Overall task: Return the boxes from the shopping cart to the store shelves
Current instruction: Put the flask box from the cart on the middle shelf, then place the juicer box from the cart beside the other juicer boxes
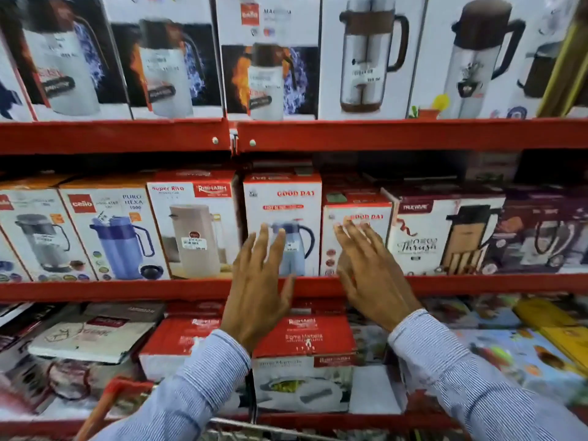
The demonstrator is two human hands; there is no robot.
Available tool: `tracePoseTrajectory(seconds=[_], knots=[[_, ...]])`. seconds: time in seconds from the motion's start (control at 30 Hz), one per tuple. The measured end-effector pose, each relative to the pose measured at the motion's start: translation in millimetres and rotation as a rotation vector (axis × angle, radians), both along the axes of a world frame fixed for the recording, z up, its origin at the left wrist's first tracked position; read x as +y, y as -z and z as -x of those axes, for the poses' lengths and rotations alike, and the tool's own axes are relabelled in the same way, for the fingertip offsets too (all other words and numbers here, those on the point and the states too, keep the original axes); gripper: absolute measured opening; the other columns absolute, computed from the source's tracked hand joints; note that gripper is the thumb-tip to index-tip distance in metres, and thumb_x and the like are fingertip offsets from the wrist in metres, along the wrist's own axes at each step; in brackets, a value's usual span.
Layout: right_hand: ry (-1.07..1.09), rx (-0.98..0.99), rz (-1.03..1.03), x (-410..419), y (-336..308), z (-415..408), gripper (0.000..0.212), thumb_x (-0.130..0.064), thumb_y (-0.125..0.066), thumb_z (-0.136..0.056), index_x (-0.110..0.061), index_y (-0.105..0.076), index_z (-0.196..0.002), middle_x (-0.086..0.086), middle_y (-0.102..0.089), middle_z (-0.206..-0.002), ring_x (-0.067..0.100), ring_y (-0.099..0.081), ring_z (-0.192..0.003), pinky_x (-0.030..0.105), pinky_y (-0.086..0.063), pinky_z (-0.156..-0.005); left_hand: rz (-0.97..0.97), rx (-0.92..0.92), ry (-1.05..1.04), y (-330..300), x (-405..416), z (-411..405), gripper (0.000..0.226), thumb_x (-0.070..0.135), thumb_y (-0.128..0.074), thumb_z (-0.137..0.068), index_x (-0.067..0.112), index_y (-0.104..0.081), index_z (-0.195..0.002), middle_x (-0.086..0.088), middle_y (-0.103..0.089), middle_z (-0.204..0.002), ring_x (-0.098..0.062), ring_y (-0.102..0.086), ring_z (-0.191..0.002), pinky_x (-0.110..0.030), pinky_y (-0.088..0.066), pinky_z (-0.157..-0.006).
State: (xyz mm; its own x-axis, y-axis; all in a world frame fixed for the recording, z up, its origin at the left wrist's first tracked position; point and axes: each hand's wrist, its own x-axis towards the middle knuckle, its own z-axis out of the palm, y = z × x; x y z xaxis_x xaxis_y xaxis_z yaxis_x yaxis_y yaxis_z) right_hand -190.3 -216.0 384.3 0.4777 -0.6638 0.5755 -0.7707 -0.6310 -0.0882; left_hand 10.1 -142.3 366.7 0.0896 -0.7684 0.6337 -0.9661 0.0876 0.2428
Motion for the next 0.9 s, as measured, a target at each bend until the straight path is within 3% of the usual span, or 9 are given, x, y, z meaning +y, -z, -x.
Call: tracePoseTrajectory(seconds=[0.13,0.3,0.47,0.6,0.7,0.8,0.9], knots=[[0.121,0.228,-0.025,25.9,46.7,40.2,0.069,-0.036,-0.037,-0.094,-0.016,-0.010,-0.154,0.011,-0.012,-0.164,0.034,-0.013,-0.150,0.049,-0.020,-0.120,0.025,-0.193,0.113,60.4,23.6,37.6,0.075,0.041,-0.056,-0.089,0.012,-0.029,-0.152,-0.012,-0.033,-0.160,-0.035,-0.026,-0.150,-0.058,-0.029,-0.116],[0.166,0.258,-0.166,55.7,117.0,88.6,0.069,-0.030,-0.049,-0.090,-0.010,-0.025,-0.151,0.015,-0.023,-0.161,0.038,-0.023,-0.147,0.051,-0.022,-0.119,-0.237,-0.228,0.158,133.1,47.9,77.7,0.077,0.049,-0.050,-0.090,0.010,-0.029,-0.153,-0.012,-0.031,-0.161,-0.038,-0.023,-0.150,-0.061,-0.026,-0.116],[0.205,0.339,-0.453,74.9,199.3,139.1,0.070,-0.031,-0.042,-0.091,-0.009,-0.018,-0.152,0.016,-0.021,-0.161,0.036,-0.021,-0.147,0.048,-0.024,-0.118,-0.450,-0.189,0.189,199.4,70.2,115.8,0.075,0.050,-0.050,-0.089,0.007,-0.038,-0.149,-0.014,-0.040,-0.156,-0.041,-0.032,-0.146,-0.063,-0.029,-0.114],[0.258,0.264,-0.726,88.8,259.1,167.7,0.071,-0.029,-0.047,-0.088,-0.004,-0.021,-0.150,0.020,-0.031,-0.155,0.036,-0.034,-0.139,0.042,-0.033,-0.113,-0.707,-0.019,0.193,256.8,87.4,141.9,0.079,0.055,-0.040,-0.091,0.010,-0.026,-0.155,-0.010,-0.029,-0.162,-0.036,-0.023,-0.150,-0.057,-0.022,-0.120],[0.331,0.104,-0.968,96.3,303.5,179.4,0.059,-0.026,-0.051,-0.088,-0.005,-0.038,-0.141,0.022,-0.056,-0.133,0.037,-0.059,-0.115,0.038,-0.050,-0.089,-0.917,0.143,0.187,305.0,96.4,160.0,0.075,0.054,-0.040,-0.093,0.012,-0.026,-0.154,-0.010,-0.037,-0.158,-0.033,-0.035,-0.145,-0.048,-0.031,-0.116],[0.401,-0.030,-1.231,99.3,352.8,182.8,0.045,-0.027,-0.052,-0.090,-0.006,-0.052,-0.130,0.018,-0.064,-0.123,0.034,-0.060,-0.114,0.033,-0.047,-0.091,-1.146,0.352,0.162,344.6,92.6,180.2,0.062,0.046,-0.051,-0.094,0.013,-0.041,-0.145,-0.011,-0.056,-0.143,-0.030,-0.054,-0.129,-0.036,-0.046,-0.102],[0.574,-0.137,-1.523,104.2,392.1,182.2,0.040,-0.036,-0.051,-0.091,-0.005,-0.063,-0.113,0.022,-0.065,-0.122,0.034,-0.062,-0.108,0.034,-0.044,-0.085,-1.311,0.566,0.096,372.7,81.1,195.4,0.055,0.038,-0.057,-0.095,0.010,-0.048,-0.141,-0.014,-0.056,-0.143,-0.031,-0.054,-0.129,-0.033,-0.044,-0.102]])
